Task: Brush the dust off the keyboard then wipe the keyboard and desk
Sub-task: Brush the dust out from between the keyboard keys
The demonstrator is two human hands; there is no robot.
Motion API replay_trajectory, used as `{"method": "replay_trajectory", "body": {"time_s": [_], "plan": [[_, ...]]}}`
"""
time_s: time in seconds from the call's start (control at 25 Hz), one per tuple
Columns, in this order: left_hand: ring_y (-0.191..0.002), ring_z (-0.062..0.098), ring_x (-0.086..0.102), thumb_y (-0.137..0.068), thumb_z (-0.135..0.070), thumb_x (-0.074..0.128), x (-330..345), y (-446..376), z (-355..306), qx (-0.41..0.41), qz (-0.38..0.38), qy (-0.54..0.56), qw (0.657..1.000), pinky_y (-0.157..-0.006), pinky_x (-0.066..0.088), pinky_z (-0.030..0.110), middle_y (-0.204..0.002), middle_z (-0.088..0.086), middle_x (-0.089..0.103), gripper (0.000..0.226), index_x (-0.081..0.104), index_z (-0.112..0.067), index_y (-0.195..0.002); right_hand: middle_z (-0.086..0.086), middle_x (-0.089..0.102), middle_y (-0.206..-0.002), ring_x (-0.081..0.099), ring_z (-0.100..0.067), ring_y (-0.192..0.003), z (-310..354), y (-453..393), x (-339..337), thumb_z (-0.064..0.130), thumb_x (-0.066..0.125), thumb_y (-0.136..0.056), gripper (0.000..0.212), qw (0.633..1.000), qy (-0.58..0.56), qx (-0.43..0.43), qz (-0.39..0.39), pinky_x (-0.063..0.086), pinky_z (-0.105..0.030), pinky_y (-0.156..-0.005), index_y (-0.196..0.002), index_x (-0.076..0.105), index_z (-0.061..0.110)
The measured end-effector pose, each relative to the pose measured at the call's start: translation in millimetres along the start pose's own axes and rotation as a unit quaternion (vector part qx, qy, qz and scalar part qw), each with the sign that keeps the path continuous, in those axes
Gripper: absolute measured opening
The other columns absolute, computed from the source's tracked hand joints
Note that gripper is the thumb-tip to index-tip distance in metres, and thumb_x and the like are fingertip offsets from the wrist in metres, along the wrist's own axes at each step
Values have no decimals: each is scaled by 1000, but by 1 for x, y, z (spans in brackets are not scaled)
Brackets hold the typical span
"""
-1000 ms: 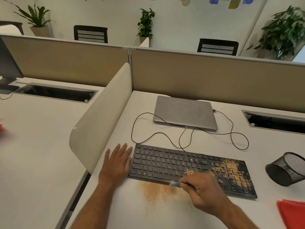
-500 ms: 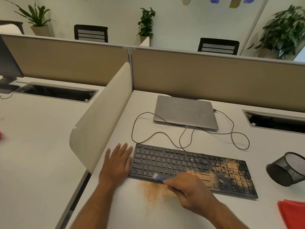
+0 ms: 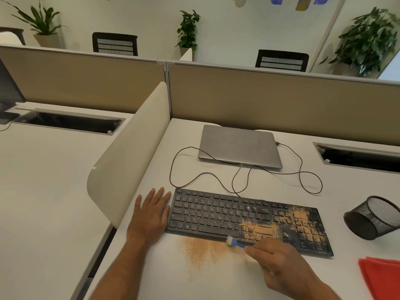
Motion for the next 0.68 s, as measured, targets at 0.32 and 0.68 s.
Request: {"method": "replay_trajectory", "body": {"time_s": [0.32, 0.68], "plan": [[-152, 5, -5, -90, -57, -4, -1, 0, 0, 3, -5, 7, 1000, -124, -10, 39, -165, -16, 10, 75, 21, -38, -157, 12, 70, -85, 58, -6, -71, -7, 17, -8, 8, 77, -69, 33, 990, -65, 86, -85, 51, -22, -57, -99, 72, 20], [-152, 3, -4, -90, -57, -4, 0, 0, 0, 1, -9, 9, 1000, -124, -10, 38, -165, -17, 12, 74, 22, -39, -156, 8, 70, -92, 61, -11, -73, 27, -28, 21, -1, 73, -63, 50, 998, -45, 4, -51, 53, -25, -57, -107, 66, 22]]}}
Point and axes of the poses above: each hand's wrist, its own y-axis away from the middle knuckle, its own x-axis out of the palm, z = x × y, the point moved 5 cm from there along -y, towards the middle knuckle
